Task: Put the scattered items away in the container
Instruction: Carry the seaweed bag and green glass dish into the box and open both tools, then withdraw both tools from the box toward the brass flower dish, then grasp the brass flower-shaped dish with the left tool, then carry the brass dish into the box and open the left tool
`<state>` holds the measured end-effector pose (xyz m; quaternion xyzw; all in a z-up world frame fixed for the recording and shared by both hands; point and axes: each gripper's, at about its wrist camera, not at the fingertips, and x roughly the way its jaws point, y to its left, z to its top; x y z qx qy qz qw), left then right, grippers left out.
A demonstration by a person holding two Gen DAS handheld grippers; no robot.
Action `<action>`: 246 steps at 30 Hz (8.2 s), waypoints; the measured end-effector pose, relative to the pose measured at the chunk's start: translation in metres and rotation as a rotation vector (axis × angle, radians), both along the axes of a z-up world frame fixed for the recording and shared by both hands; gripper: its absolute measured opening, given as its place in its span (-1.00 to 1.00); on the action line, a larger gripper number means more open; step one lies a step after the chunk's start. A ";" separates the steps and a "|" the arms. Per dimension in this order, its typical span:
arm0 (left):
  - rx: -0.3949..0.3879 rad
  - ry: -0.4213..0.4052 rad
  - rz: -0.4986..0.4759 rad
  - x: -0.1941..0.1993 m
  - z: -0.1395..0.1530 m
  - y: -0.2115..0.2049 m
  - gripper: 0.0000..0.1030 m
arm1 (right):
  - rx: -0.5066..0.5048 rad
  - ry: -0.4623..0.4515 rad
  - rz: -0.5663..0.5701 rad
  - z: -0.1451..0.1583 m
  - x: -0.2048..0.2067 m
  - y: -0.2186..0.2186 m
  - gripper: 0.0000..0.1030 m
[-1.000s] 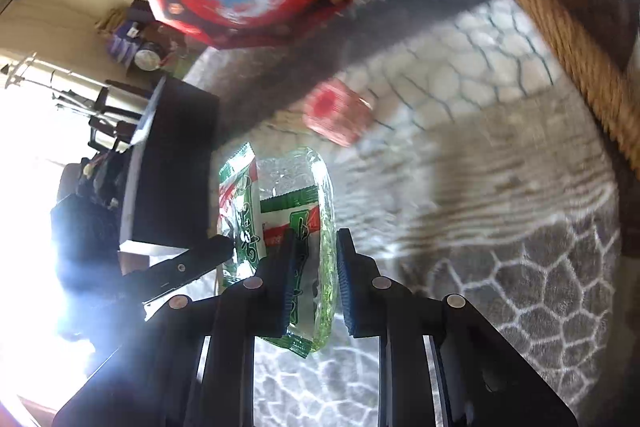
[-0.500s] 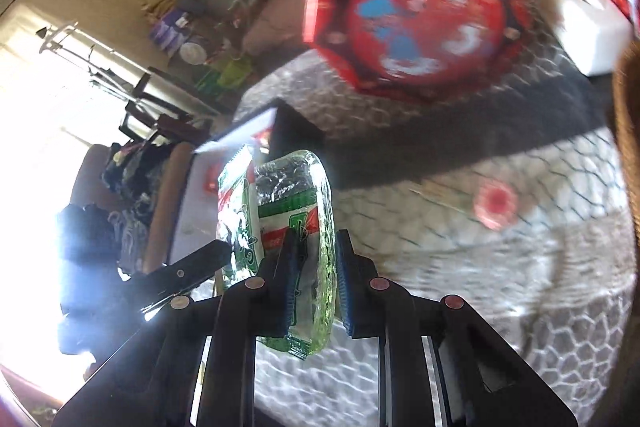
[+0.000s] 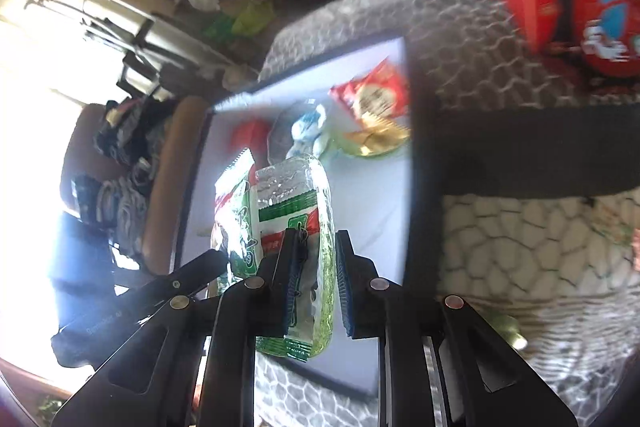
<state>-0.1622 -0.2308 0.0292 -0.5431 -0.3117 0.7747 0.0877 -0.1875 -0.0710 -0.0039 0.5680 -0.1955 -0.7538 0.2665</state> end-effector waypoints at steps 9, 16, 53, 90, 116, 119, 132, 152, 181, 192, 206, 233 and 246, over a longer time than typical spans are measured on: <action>0.006 -0.061 -0.001 -0.019 -0.046 -0.030 -0.31 | 0.156 -0.046 0.044 -0.030 -0.023 -0.051 -0.66; -0.036 -0.163 -0.042 -0.034 -0.077 -0.026 -0.29 | 0.250 -0.075 0.043 -0.049 -0.030 -0.063 -0.70; -0.322 -0.214 -0.229 -0.058 -0.075 0.012 -0.12 | 0.805 -0.003 0.319 -0.092 -0.052 -0.099 -0.76; -0.362 -0.294 -0.313 -0.095 -0.103 0.069 0.20 | 0.476 0.154 0.322 0.002 -0.023 -0.027 -0.53; -0.402 -0.310 -0.396 -0.092 -0.107 0.171 0.26 | 0.316 0.200 0.223 0.035 -0.001 0.053 -0.47; -0.378 -0.325 -0.386 -0.072 -0.104 0.169 0.25 | 0.319 0.202 0.234 0.036 0.005 0.055 -0.47; -0.236 -0.470 -0.364 -0.038 -0.109 0.175 0.54 | 0.317 0.187 0.211 0.035 0.031 0.078 -0.42; -0.350 0.071 -0.288 0.044 0.028 0.131 0.71 | 0.390 0.165 0.139 -0.017 0.077 0.135 -0.37; -0.318 0.071 -0.131 0.110 -0.104 0.210 0.28 | 0.176 0.030 0.032 -0.115 0.060 0.154 -0.63; -0.300 0.086 -0.110 0.109 -0.103 0.204 -0.18 | 0.187 0.040 0.066 -0.117 0.065 0.144 -0.87; -0.194 0.046 -0.132 0.112 -0.107 0.196 -0.79 | 0.154 0.030 0.043 -0.111 0.090 0.150 -0.91; -0.007 0.095 -0.136 0.122 -0.082 0.189 -0.90 | 0.144 0.082 0.054 -0.074 0.125 0.169 -0.88; 0.033 0.243 -0.052 0.099 0.031 0.129 -0.90 | 0.064 0.168 0.088 0.043 0.090 0.124 -0.90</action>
